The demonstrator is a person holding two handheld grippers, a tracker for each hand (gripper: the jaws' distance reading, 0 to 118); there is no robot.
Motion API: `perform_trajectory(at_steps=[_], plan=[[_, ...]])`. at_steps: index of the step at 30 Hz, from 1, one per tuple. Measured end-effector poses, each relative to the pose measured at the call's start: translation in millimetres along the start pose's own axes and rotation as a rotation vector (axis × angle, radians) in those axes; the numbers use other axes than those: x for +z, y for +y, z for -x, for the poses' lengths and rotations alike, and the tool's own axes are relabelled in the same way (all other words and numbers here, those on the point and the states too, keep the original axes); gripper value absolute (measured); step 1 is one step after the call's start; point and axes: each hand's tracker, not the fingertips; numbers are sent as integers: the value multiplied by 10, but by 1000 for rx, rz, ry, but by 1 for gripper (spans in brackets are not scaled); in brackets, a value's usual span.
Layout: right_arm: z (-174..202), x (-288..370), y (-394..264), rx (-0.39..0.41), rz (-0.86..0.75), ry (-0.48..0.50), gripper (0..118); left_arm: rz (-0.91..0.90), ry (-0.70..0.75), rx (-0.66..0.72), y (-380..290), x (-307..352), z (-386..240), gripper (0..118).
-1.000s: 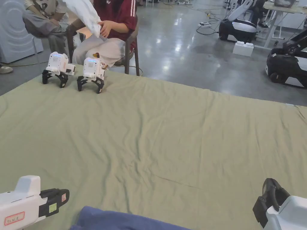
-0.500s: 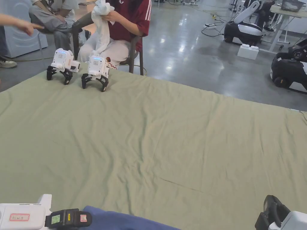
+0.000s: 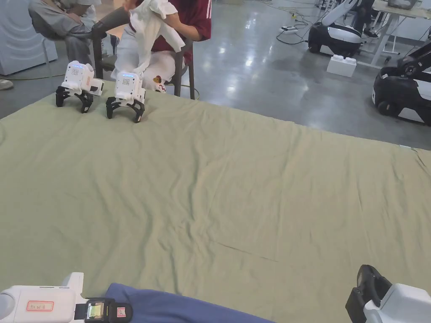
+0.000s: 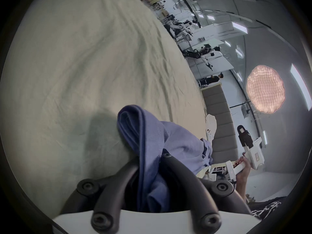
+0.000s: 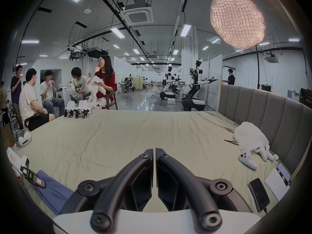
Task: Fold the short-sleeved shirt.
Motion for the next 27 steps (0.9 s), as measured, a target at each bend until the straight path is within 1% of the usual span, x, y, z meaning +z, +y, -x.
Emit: perform_trajectory(at_steps=[3,6,9,12,14,17,19,22,24,27], plan=[[-19,-5,9,-1,0,-1,1,-27,8,-6,50,120,-136,4],[-39,-12,14,-5,-2,-1,1,-56,35,-82,118,295,-310,4],[-52,-14,16,-5,-5,2,1,-84,124,-122,212,558,-433,4],[-60,-24,15,-6,-8,6,1,-111,169,-123,281,806,-466,4],[-66,-31,15,-7,-8,11,1,-128,246,-154,293,941,-505,4],[-65,-28,18,-9,-12,13,1,-134,328,-172,268,1041,-642,4],[-68,-33,20,-12,-12,15,1,-114,360,-210,209,997,-796,4],[-72,-39,21,-16,-11,18,1,-114,359,-223,124,870,-1030,4],[-73,-32,19,-19,-11,20,1,-108,299,-247,56,747,-1197,4],[-81,-15,14,-19,-9,22,1,-76,209,-239,-37,507,-1433,4]])
